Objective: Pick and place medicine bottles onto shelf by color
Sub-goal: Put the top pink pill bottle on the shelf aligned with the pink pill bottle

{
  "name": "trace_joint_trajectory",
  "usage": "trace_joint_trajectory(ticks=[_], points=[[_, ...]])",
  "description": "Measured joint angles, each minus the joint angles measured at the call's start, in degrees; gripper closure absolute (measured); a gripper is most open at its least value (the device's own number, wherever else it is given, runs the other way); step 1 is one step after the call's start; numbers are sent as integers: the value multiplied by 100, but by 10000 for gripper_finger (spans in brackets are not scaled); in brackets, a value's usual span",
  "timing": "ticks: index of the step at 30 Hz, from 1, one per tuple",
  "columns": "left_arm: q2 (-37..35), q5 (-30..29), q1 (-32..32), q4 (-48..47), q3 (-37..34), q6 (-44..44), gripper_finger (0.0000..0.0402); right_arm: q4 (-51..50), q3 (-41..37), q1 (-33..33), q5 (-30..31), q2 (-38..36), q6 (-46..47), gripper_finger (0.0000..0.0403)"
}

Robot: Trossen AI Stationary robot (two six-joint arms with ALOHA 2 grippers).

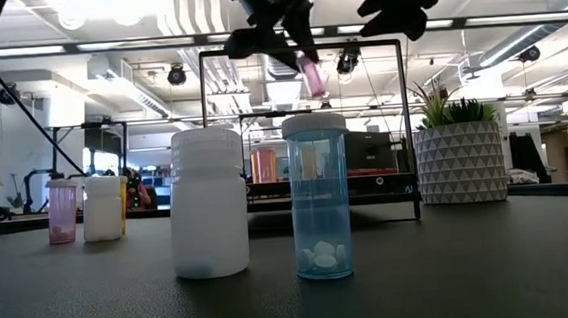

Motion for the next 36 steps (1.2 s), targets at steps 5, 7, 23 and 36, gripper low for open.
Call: trace_joint_trajectory(ticks=[5,7,23,36], points=[[0,-111,4,251,-388,257,292,141,2,0,1,-43,619,177],[0,-150,4,448,-579,420,292,33,4,0,-2,-158,613,177],[171,-310,134,1116,-1419,425,292,655,-657,55,-26,-1768,147,177],[705,-308,168,1164,-1223,761,292,1195,-1287,55,-26,-2197,374,177]])
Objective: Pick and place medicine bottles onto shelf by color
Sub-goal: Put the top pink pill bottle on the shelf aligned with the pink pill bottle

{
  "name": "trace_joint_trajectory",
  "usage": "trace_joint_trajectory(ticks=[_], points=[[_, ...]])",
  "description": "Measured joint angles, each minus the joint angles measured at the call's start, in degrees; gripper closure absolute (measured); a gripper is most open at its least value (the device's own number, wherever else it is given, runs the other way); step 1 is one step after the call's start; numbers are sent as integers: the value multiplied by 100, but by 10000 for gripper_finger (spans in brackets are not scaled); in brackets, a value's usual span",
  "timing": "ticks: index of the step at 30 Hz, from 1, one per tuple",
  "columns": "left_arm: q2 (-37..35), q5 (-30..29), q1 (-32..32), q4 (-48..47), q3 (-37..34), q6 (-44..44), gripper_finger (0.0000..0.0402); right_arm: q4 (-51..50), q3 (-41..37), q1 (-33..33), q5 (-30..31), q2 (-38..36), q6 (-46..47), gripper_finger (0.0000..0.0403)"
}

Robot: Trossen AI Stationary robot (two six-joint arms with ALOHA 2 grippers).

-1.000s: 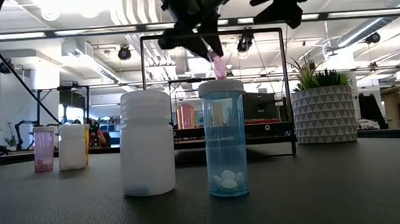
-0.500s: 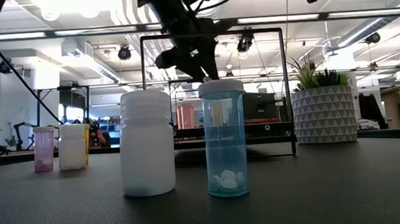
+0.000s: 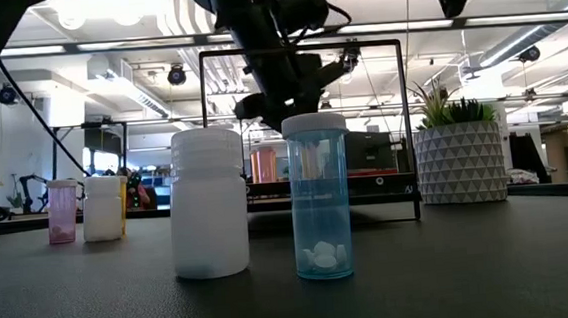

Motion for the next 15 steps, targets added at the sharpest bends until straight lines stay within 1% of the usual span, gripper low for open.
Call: trace_joint_trajectory(ticks=[5,15], points=[[36,-98,95,-28,11,138,292,3,0,-1,2,-2,-78,177],[44,-101,190,-168,28,221,292,-45,1,-4,24,103,-92,177]])
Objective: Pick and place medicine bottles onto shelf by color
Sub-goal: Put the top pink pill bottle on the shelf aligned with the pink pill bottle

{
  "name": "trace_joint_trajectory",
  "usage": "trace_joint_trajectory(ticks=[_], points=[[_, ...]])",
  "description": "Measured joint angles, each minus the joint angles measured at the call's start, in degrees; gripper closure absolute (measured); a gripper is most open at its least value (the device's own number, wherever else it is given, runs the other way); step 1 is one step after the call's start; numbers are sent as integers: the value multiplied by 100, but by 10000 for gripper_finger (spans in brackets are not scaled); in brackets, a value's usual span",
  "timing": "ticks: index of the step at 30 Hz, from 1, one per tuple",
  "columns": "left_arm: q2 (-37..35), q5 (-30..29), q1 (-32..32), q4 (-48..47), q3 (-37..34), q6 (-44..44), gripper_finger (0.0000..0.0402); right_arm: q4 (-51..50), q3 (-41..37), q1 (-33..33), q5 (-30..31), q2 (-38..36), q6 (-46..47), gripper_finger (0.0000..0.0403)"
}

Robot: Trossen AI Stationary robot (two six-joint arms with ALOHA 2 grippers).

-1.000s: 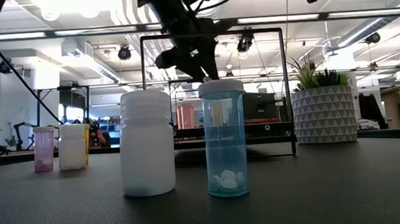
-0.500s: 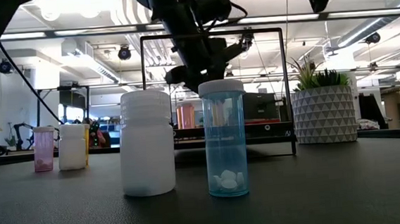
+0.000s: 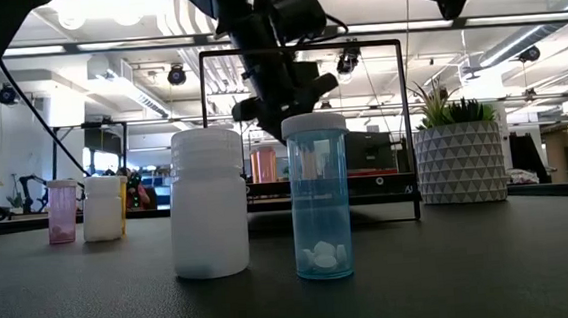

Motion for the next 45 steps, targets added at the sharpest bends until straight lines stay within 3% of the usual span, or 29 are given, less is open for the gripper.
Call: trace_joint_trajectory(ticks=[10,20,25,34,45], points=[[0,172,0,1,0,49,292,-149,1,0,5,237,482,177],[0,188,0,6,-11,49,292,-364,-21,39,-12,-564,-466,177],[0,188,0,8,-15,49,292,-135,-461,39,-13,-937,-485,177],[0,188,0,9,-15,49,292,1229,-1473,37,-4,-1518,-106,177],[0,188,0,2,-8,51,292,955,-1682,37,0,-1587,524,177]])
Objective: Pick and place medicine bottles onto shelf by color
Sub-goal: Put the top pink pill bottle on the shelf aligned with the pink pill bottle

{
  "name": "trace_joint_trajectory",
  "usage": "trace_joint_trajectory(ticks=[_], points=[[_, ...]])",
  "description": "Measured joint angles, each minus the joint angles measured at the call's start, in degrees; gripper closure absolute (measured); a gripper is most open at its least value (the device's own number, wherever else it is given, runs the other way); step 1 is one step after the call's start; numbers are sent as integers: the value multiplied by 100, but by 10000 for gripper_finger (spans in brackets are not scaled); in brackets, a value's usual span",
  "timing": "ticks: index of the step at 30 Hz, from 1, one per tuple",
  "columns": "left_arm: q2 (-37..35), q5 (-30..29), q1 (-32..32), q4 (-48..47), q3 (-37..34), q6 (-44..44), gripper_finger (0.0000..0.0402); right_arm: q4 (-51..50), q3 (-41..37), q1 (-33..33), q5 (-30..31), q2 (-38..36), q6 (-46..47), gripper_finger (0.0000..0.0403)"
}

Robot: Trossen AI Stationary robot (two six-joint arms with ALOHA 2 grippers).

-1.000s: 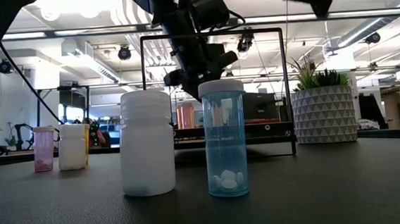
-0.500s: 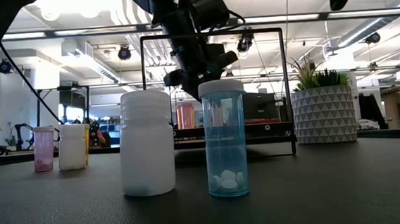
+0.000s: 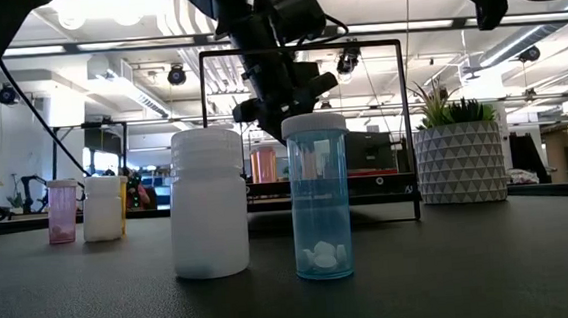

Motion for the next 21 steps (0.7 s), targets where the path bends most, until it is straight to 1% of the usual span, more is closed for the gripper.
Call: trace_joint_trajectory(ticks=[21], points=[[-2,59,50,-109,10,11,292,-73,-4,0,2,2,9,177]])
